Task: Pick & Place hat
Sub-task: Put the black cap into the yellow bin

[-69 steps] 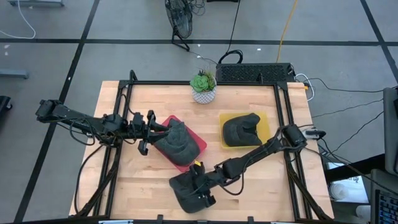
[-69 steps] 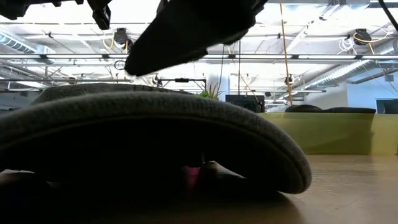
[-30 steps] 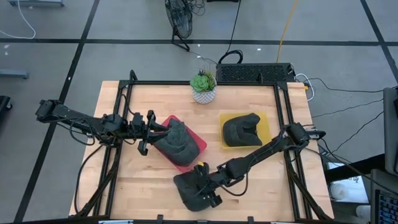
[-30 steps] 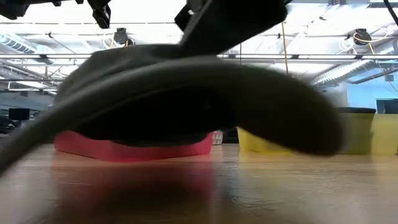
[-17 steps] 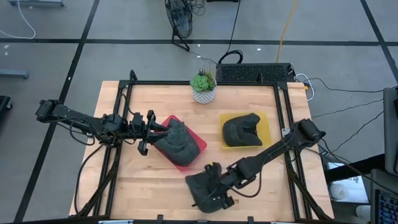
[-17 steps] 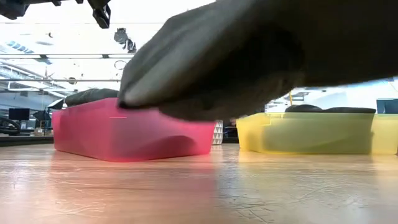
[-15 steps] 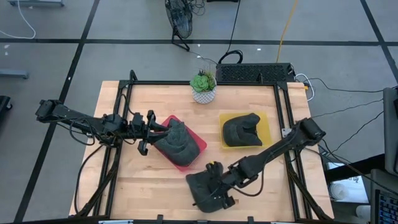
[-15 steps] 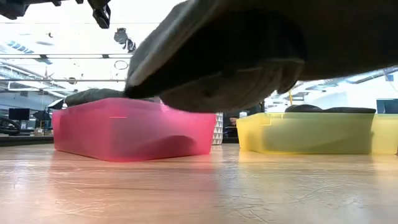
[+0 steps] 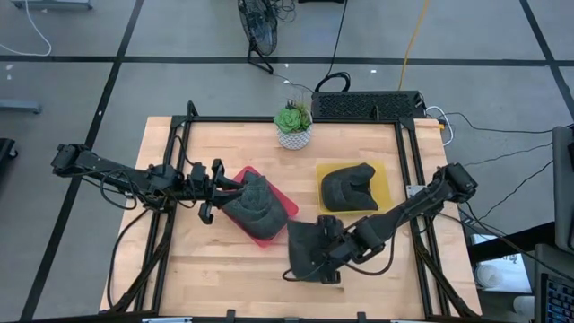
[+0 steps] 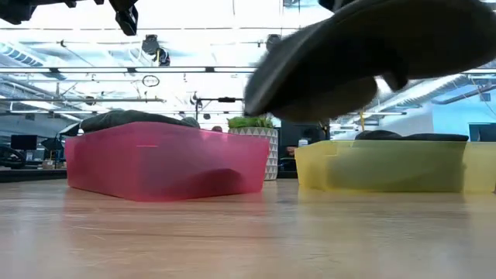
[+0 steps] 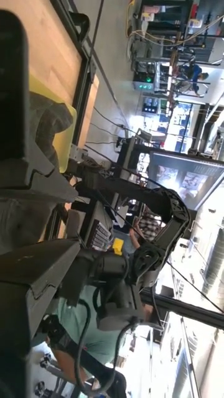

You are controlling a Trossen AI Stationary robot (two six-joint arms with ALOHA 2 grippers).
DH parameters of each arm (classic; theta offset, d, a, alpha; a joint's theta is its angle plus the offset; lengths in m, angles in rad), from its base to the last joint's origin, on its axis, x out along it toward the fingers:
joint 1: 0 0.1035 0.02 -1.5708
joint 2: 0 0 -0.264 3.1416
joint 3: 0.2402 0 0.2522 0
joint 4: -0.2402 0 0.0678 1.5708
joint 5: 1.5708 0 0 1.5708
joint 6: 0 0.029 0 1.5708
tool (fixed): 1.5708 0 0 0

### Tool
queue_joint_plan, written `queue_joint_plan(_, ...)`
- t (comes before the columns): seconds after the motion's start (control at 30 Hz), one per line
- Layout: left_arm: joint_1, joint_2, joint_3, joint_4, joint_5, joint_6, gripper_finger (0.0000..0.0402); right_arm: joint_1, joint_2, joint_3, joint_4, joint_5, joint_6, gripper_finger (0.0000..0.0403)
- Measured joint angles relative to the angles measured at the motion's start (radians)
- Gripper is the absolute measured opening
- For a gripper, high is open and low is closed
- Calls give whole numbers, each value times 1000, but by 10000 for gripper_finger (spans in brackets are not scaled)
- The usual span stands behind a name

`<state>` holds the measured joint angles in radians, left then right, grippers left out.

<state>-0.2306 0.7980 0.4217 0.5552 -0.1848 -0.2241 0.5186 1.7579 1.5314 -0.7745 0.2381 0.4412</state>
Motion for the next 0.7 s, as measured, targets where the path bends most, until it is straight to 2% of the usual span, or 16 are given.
queue_joint_plan(0.1, 0, 0, 0, 0, 0, 0, 108, -1, 3, 0, -64, 27, 64, 4)
queue_joint_plan(0.27, 0, 0, 0, 0, 0, -7, 108, -2, 1, 0, -147, 191, 157, 4)
queue_joint_plan(0.37, 0, 0, 0, 0, 0, -7, 108, -8, 2, 0, -193, 255, 206, 4)
queue_joint_plan(0.7, 0, 0, 0, 0, 0, 5, 108, -84, 1, 0, -206, 260, 331, 4)
